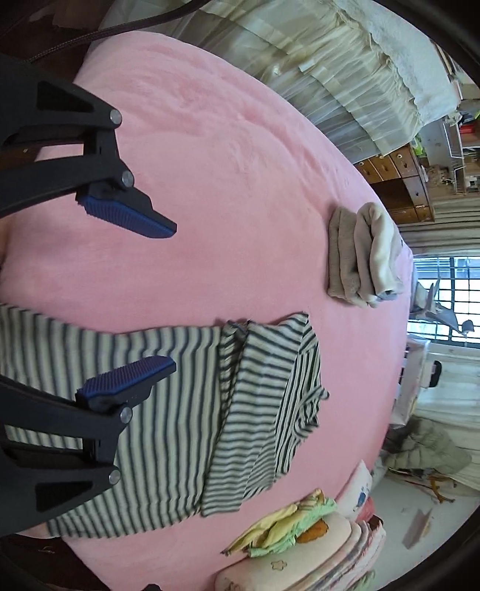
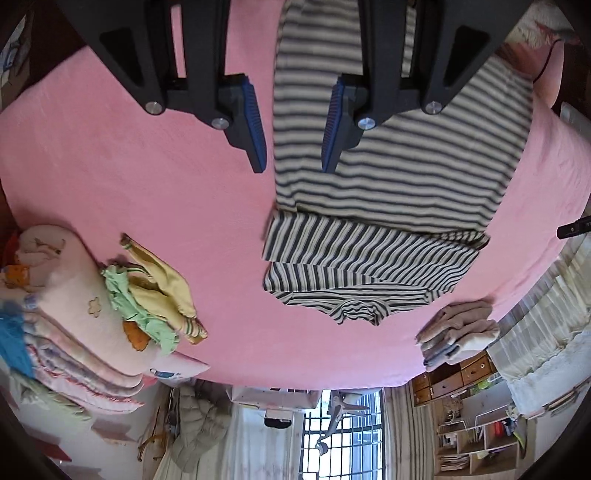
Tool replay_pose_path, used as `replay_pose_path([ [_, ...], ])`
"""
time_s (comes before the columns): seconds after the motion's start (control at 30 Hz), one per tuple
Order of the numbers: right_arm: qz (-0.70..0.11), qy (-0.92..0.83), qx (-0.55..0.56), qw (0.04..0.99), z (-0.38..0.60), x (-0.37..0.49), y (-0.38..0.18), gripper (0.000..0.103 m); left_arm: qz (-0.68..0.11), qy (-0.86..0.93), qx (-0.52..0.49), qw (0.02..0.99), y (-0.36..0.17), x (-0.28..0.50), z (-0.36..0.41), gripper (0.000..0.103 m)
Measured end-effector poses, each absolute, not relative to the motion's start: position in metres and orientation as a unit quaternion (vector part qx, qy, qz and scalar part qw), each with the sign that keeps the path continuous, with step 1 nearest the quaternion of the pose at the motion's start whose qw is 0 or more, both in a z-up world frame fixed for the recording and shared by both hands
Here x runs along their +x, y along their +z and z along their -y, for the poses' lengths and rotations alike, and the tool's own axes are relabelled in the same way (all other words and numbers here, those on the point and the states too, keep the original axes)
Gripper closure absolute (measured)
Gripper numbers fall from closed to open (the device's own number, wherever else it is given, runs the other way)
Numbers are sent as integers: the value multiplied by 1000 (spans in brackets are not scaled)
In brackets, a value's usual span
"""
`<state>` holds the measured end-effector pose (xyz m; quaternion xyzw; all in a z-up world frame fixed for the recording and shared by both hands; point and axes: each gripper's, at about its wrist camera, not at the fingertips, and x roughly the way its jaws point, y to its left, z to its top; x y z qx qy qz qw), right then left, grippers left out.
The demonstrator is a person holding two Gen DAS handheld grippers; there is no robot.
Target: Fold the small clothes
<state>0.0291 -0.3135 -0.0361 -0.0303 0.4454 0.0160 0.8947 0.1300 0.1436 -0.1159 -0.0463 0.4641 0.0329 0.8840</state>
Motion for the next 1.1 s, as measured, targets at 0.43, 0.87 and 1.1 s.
replay_pose_path([
  [0.43, -506, 22, -23, 862, 317, -53, -101, 71, -506, 11, -81, 859, -195, 42, -137, 32],
  [0.87, -547, 37, 31, 836, 339, -72, -151, 71, -587, -24, -106, 802, -270, 2, -131, 33],
  [1.1, -559, 33, 42, 827, 344, -82, -163, 71, -592, -53, -109, 797, -281, -9, -119, 36],
])
